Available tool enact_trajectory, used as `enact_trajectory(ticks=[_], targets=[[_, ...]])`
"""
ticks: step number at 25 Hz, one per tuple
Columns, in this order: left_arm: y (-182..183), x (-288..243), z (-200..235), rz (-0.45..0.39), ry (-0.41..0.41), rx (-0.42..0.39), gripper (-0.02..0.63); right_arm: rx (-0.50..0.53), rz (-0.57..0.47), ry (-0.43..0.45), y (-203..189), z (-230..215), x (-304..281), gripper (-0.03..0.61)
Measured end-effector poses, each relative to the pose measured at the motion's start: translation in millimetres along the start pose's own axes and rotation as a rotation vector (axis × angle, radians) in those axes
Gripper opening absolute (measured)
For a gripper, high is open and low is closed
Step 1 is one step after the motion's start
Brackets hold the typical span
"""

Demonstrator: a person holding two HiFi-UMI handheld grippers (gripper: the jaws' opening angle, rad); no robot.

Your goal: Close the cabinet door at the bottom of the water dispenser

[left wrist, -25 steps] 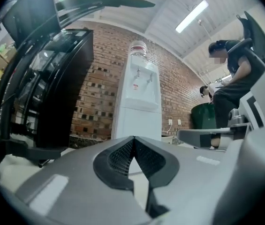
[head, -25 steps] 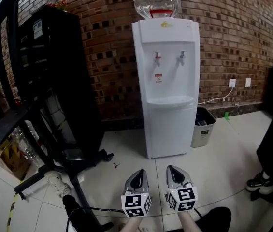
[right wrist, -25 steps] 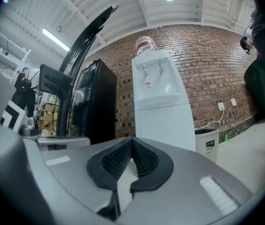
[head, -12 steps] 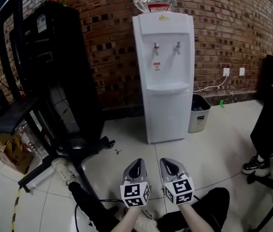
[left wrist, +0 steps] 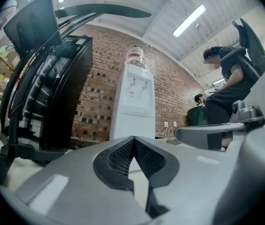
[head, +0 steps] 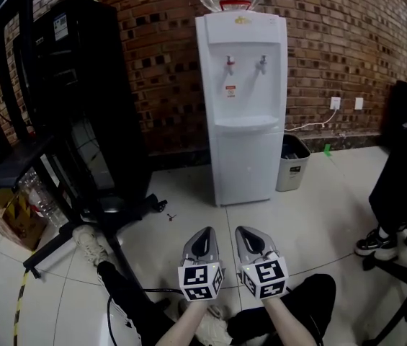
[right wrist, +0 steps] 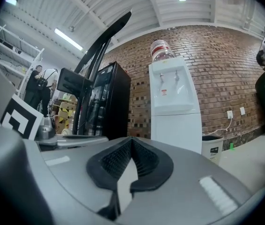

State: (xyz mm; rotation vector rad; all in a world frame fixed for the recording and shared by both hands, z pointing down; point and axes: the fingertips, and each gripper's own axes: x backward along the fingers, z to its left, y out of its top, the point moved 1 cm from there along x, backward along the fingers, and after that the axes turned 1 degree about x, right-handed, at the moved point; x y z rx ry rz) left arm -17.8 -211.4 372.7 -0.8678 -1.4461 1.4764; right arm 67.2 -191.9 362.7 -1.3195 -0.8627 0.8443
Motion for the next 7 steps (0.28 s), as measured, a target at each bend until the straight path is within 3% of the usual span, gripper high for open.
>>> enact_trajectory(ticks=[7], targets=[[-5,4,2,0.014,0.003,-0.007,0.012,-0.008,0.014,-0.015,-10,-4,6,0.0]])
